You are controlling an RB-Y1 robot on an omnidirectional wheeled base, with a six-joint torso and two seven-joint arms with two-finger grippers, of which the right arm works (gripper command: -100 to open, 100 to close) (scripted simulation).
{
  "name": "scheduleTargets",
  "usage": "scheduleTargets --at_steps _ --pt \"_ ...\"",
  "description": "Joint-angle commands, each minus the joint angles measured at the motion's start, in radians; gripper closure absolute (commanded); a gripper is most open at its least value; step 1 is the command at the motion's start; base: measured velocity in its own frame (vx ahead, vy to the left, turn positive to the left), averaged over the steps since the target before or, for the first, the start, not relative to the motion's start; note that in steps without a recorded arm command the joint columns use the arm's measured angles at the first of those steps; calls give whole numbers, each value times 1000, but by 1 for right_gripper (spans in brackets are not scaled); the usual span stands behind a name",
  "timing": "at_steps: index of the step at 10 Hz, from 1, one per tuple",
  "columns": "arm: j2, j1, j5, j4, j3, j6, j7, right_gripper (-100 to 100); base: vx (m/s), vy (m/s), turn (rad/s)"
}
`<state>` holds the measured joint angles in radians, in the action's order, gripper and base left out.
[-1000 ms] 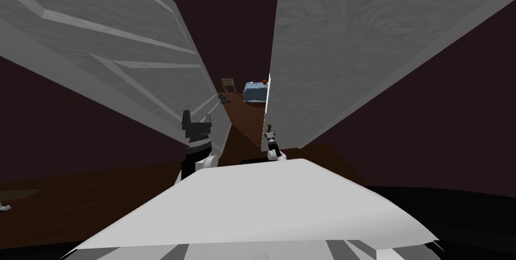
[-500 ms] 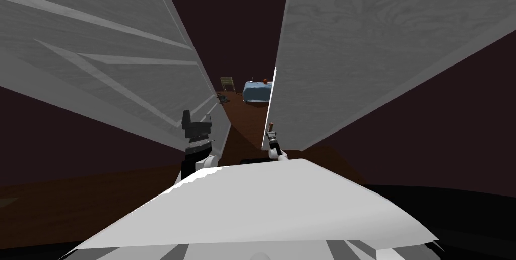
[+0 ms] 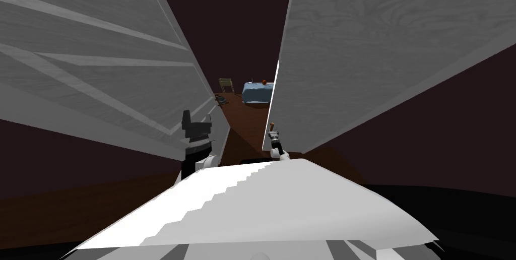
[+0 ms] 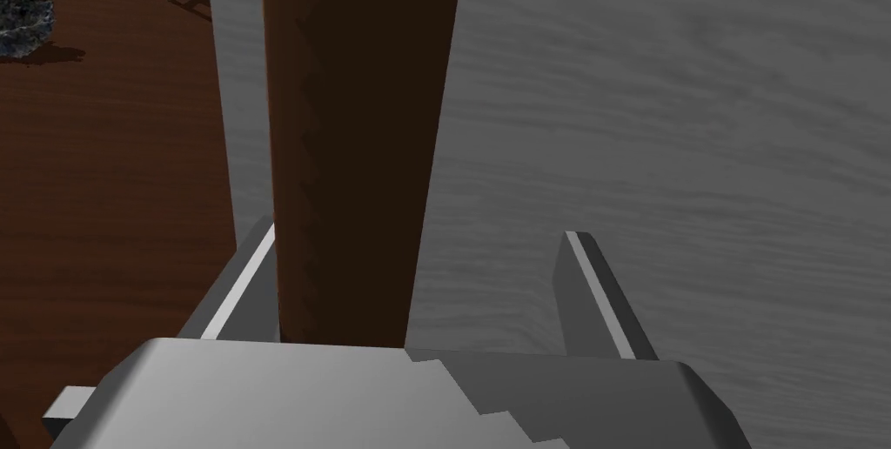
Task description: Push the door open
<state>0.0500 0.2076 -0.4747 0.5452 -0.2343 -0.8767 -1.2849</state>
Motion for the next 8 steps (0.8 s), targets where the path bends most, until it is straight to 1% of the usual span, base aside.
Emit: scheduleTargets --at_steps 1,2,4,5,7,8 --pt "16 -15 -11 37 22 10 16 100 132 43 -37" --pt "22 -14 -21 36 39 8 21 100 156 48 -37" --pt "22 -14 -21 36 39 8 21 100 102 38 -31" --pt "27 -13 -34 34 62 6 28 100 131 47 -68" --pt "29 -12 -44 33 79 5 33 100 182 85 -73" --pt "29 -12 -44 33 79 5 33 100 139 36 -9"
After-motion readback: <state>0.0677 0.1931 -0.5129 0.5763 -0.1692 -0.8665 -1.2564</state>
